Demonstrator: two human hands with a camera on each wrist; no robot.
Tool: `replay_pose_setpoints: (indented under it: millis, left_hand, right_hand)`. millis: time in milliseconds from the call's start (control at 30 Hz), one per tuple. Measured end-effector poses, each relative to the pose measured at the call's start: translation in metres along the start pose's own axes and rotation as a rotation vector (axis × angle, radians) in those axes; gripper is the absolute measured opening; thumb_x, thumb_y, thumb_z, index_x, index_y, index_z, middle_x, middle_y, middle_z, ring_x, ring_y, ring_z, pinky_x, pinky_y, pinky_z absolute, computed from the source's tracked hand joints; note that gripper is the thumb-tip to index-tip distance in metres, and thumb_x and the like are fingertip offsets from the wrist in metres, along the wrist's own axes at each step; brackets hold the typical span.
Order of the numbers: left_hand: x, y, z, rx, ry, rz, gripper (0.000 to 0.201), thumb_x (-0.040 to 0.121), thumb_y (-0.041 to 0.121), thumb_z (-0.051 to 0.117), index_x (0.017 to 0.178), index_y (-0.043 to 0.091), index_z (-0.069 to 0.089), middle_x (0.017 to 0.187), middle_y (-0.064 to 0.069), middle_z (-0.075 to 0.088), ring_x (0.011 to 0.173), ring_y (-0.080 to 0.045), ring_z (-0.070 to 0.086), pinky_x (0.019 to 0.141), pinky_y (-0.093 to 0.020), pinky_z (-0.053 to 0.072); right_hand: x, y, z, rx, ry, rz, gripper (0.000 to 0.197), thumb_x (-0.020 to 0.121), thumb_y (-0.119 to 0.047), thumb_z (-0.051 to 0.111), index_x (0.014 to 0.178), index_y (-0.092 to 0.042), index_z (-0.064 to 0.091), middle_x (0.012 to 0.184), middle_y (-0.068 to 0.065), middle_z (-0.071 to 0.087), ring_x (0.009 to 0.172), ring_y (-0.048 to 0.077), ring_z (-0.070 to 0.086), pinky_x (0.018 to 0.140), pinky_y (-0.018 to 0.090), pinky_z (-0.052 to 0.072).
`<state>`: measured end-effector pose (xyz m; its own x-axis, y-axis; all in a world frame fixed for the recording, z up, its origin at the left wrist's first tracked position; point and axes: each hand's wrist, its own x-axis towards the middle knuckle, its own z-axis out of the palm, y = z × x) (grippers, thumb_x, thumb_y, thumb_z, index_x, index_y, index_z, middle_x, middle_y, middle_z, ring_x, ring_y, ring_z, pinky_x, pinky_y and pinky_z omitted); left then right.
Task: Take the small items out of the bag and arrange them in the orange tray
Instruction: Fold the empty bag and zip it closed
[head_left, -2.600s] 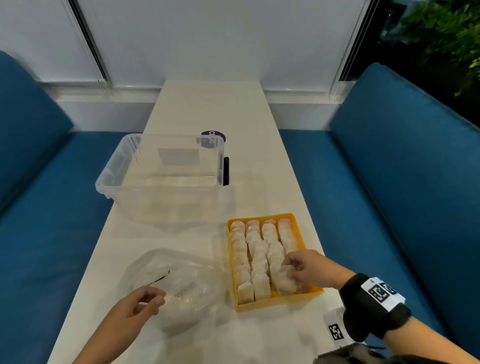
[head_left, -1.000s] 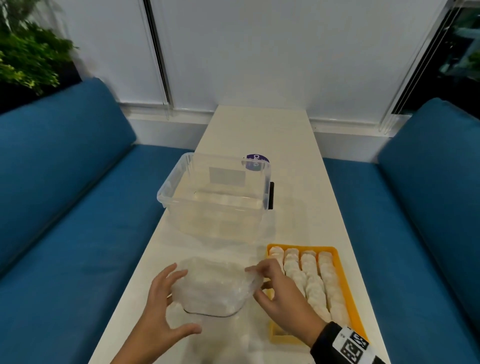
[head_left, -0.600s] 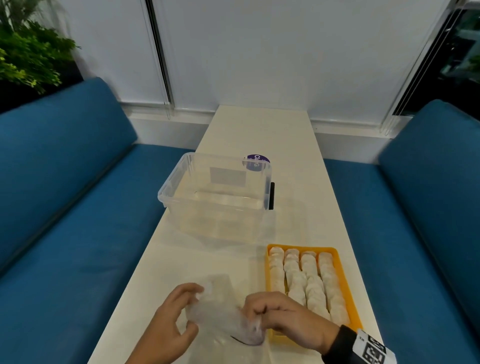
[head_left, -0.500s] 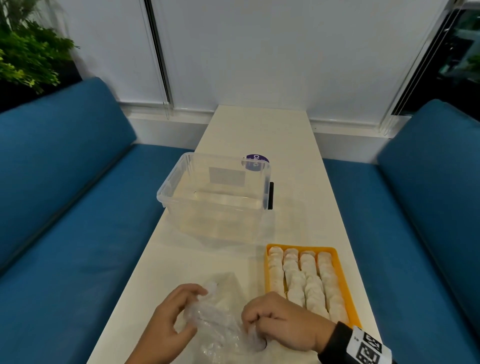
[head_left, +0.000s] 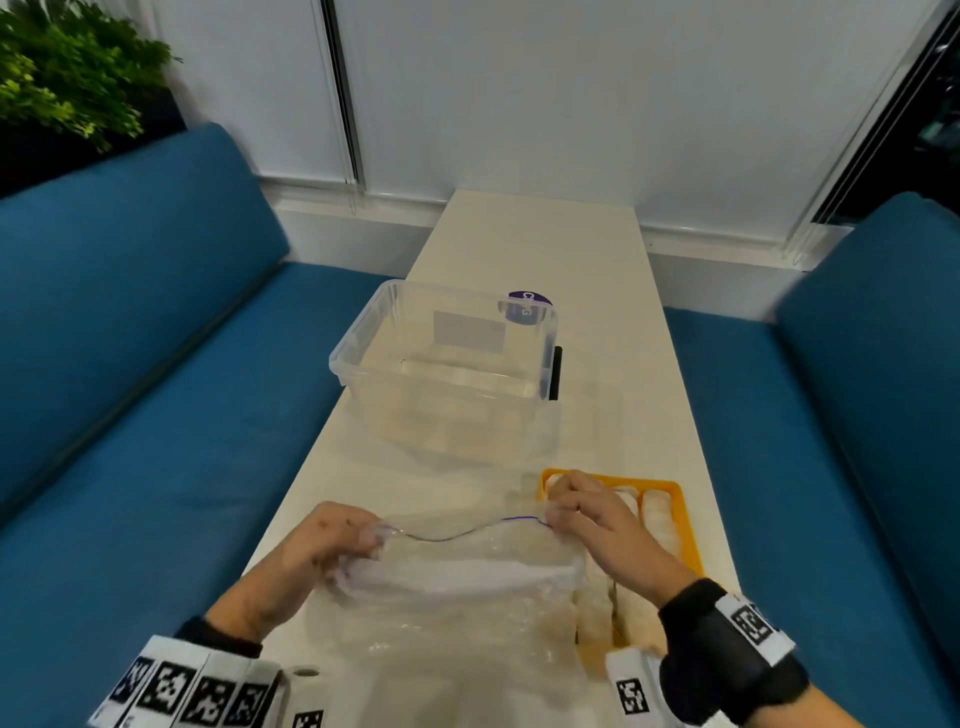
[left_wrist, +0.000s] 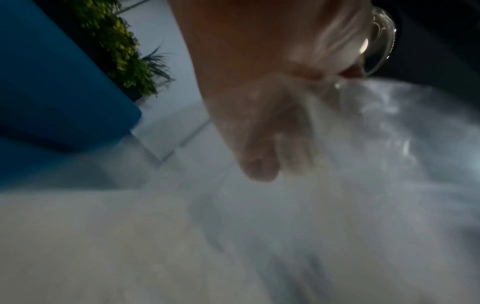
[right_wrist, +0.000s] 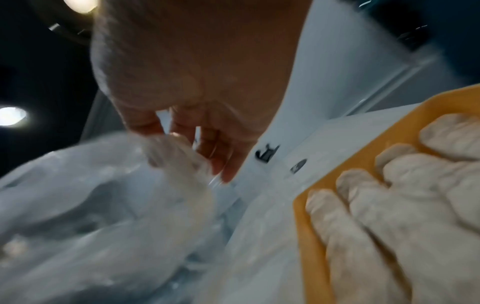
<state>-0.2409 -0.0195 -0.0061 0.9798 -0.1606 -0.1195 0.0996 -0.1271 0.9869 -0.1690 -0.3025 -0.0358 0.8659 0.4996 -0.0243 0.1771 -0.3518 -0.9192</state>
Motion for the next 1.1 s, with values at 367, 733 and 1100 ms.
replay_pose_setpoints:
  millis: [367,733,1100]
  left_hand:
    - [0.005,-0.016,-0.009,1.160,-0.085,0.239,0.044,0.093,0.054,0.019,0.102,0.035,0.058,0.132,0.008,0.046,0.104,-0.020,0.057,0.086,-0.025,0.046]
    - [0.002,0.005,0.021,0.254,0.213,-0.060,0.067,0.068,0.047,0.065,0.129,0.043,0.036,0.123,0.032,0.043,0.113,0.002,0.048,0.095,-0.017,0.038]
    - [0.009,0.009,0.043,0.558,0.246,0.154,0.049,0.075,0.031,0.075,0.107,0.052,0.045,0.095,0.025,0.058,0.098,0.012,0.045,0.078,-0.003,0.038]
  right_hand:
    - [-0.012,-0.021,-0.015,0.239,-0.367,0.417,0.039,0.083,-0.053,0.055,0.083,-0.014,0.056,0.083,-0.007,0.061,0.075,0.003,0.056,0.072,0.022,0.043]
    - [-0.009,-0.022,0.023,-0.212,-0.491,0.104,0.025,0.099,-0.018,0.044,0.116,-0.003,0.057,0.102,-0.002,0.061,0.083,-0.003,0.055,0.081,0.005,0.036]
    - [0.004,-0.045,0.015,-0.033,-0.101,0.003,0.018,0.092,-0.038,0.054,0.103,-0.026,0.060,0.102,-0.012,0.063,0.098,0.000,0.056,0.087,0.015,0.044]
